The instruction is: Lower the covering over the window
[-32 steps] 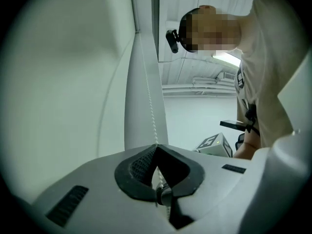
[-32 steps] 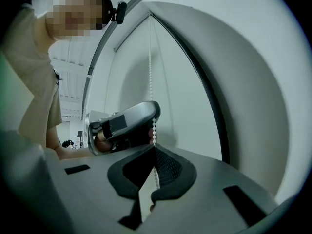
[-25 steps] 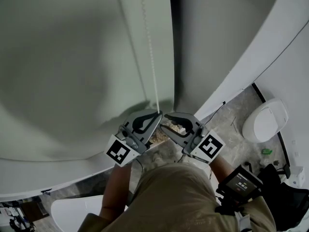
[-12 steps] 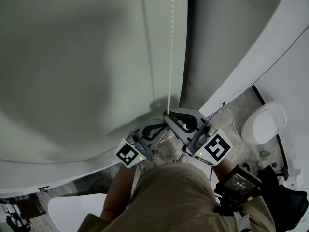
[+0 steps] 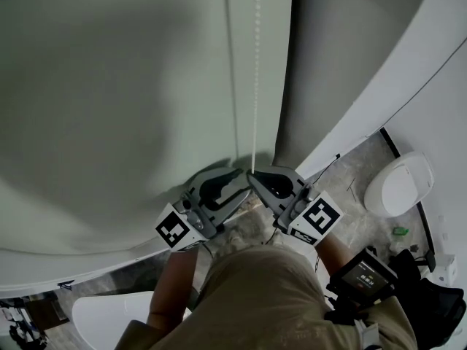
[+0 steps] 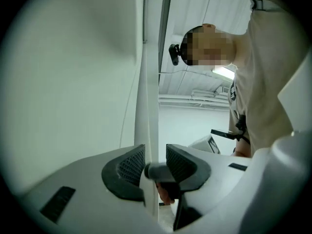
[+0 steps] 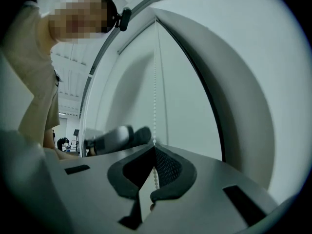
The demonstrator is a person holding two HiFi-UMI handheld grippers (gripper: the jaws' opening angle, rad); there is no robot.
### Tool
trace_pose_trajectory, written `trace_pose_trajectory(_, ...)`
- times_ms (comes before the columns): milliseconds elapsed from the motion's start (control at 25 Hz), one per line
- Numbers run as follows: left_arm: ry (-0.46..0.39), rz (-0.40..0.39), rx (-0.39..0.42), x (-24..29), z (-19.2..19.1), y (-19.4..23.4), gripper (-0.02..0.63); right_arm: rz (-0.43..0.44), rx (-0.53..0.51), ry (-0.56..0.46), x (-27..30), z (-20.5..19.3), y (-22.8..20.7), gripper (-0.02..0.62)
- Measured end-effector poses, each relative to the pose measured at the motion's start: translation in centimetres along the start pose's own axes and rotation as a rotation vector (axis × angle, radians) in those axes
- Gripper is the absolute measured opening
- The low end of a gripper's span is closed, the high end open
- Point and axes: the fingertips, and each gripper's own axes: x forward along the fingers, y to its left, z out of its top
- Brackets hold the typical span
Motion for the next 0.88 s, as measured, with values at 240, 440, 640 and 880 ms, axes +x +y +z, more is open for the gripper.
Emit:
trace_pose_trajectory(240,0.04,0.023,0.094,2.9,1.9,1.1,0.113,0.026,0.03,0.003,0.4,-1.3,0.7,0.006)
trace_pose_trajectory(440,0.063,0.028,0.097,2.2,0.9,1.6,0.02,0.022,0.03,0.043,0.7,-2.7,0.4,0.006)
trace_pose_trajectory(640,0.038,0.062,0.078,0.4,0.0,1.9,0.015,0.092,0.01,0.037,0.3,-2.9,2.0,0.008)
trace_pose_trajectory(880,0.042,0.077,0.122,-0.5,0.5,2.1,0.015,0.118,-0.032,-0.136,-1.1,3.4,2.4,0.126)
